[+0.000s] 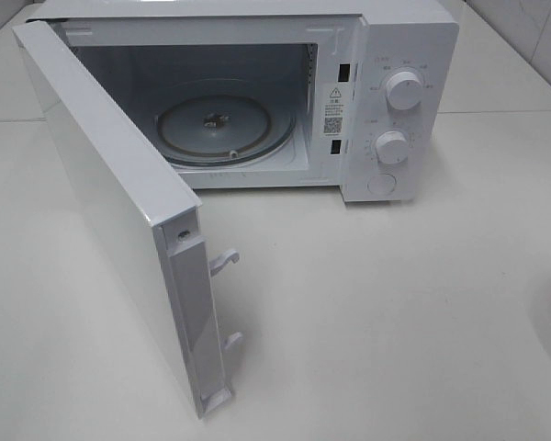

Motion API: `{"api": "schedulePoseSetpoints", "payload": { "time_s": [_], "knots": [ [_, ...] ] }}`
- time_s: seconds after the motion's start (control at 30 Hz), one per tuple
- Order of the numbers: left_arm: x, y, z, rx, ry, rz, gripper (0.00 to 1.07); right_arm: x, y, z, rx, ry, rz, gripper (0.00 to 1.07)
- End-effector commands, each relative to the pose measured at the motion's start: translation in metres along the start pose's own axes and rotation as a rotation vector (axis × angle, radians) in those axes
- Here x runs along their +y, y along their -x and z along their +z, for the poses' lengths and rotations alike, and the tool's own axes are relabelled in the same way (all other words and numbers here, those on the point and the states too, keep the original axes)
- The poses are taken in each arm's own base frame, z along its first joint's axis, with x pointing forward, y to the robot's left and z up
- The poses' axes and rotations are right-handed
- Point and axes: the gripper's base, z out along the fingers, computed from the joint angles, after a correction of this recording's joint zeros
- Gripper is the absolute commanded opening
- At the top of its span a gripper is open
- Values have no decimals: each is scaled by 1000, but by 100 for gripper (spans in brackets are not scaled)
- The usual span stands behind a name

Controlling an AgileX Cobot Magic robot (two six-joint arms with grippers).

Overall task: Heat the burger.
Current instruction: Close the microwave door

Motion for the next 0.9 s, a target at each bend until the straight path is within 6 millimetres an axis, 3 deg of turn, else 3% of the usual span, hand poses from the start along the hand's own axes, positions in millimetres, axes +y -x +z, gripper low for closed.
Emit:
{"api": "schedulePoseSetpoints", "payload": {
  "time_s": [0.03,0.9],
  "knots": [
    [0,-1,-1,-8,-3,-1,100,1,-2,-4,-45,-13,21,76],
    [0,-1,-1,-8,-3,-1,100,1,-2,-4,-45,-19,25,76]
  ]
}}
